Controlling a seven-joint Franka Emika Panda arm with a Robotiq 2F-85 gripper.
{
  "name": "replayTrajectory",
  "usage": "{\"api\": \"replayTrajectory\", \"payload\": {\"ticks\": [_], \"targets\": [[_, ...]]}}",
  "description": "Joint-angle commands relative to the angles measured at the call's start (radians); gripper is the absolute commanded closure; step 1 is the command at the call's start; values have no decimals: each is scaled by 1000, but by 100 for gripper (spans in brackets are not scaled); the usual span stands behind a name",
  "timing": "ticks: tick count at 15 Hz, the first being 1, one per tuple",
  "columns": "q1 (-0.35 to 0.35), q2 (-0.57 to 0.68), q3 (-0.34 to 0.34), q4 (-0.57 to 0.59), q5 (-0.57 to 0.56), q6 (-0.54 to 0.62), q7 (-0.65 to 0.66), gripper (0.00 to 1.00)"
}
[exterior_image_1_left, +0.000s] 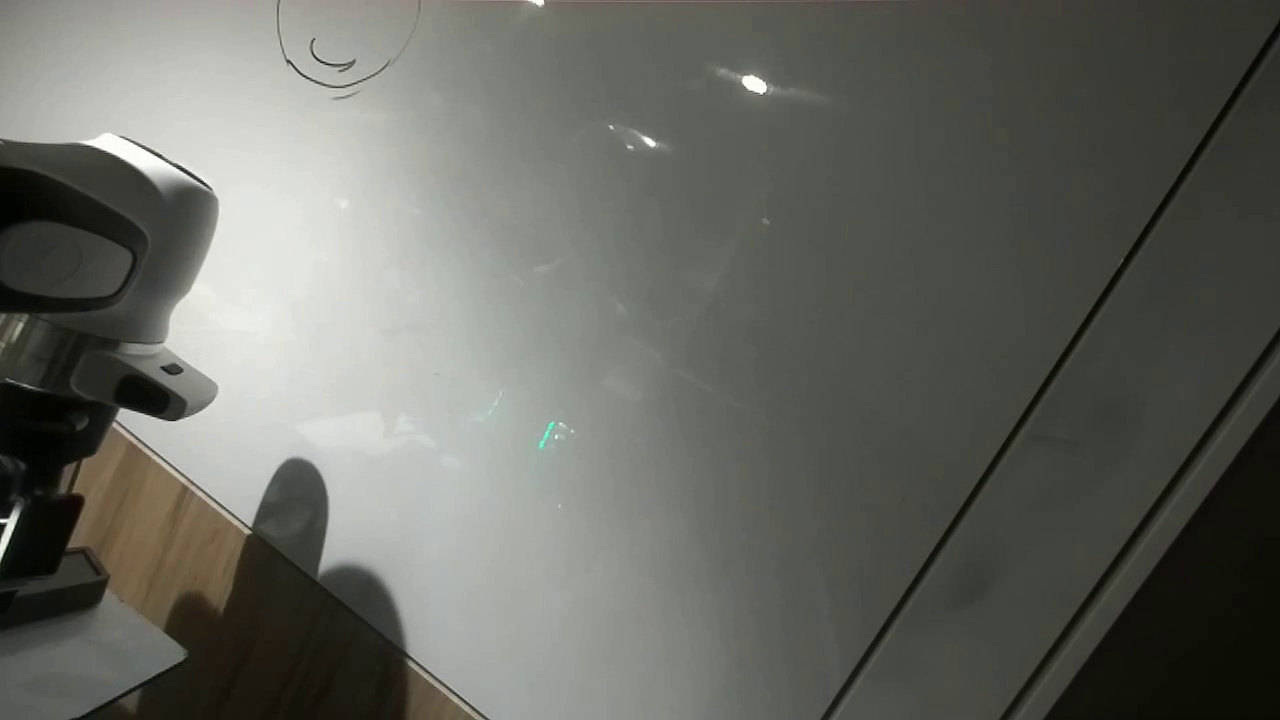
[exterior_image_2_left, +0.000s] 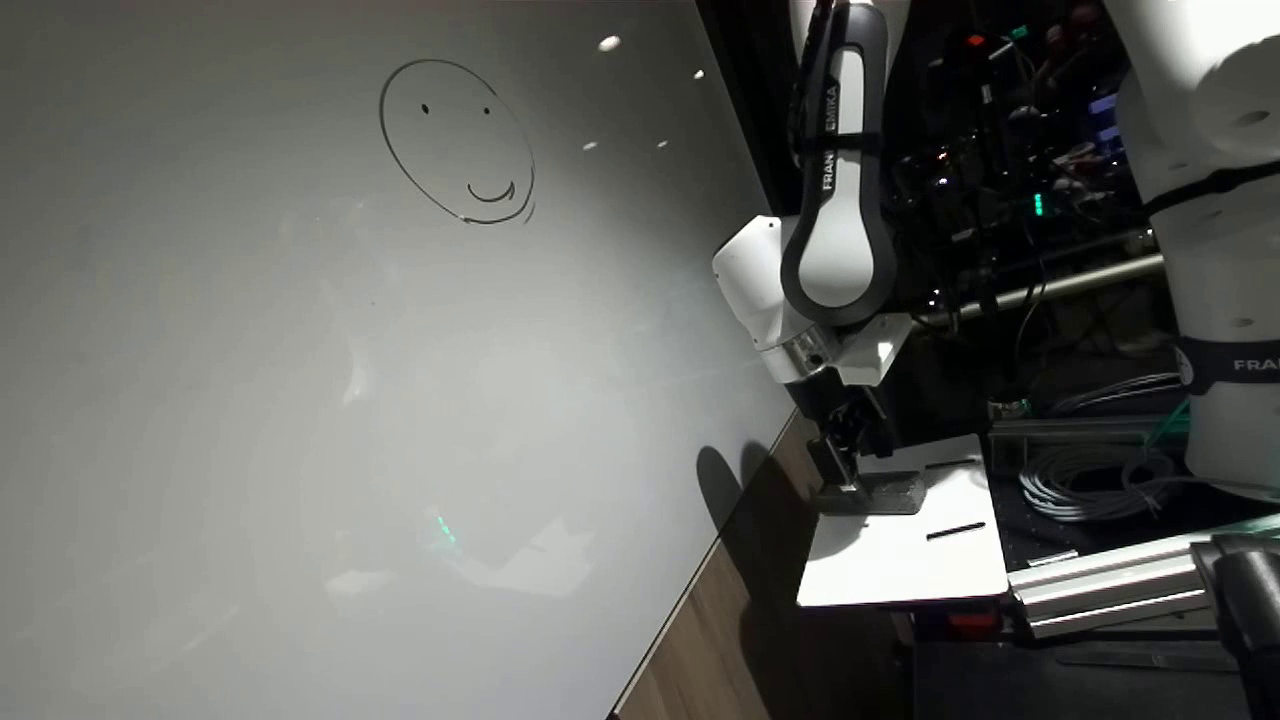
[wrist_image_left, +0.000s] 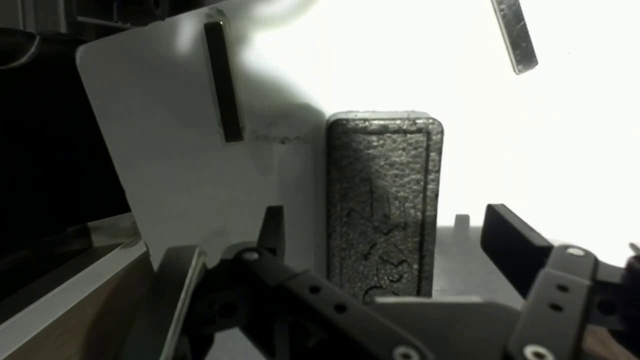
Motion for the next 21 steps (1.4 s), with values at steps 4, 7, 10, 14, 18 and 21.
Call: {"api": "replayTrajectory", "payload": {"ticks": [4, 7, 10, 14, 18, 21], "targets": [[26, 25, -34, 32, -28, 26, -17, 26], [24, 36, -43, 32, -45, 34, -17, 49], [18, 49, -62, 25, -68, 42, -17, 71], [17, 51, -78, 17, -67, 45, -22, 61], [22, 47, -83, 9, -68, 45, -21, 72], [24, 30, -80, 5, -67, 36, -21, 72]]}}
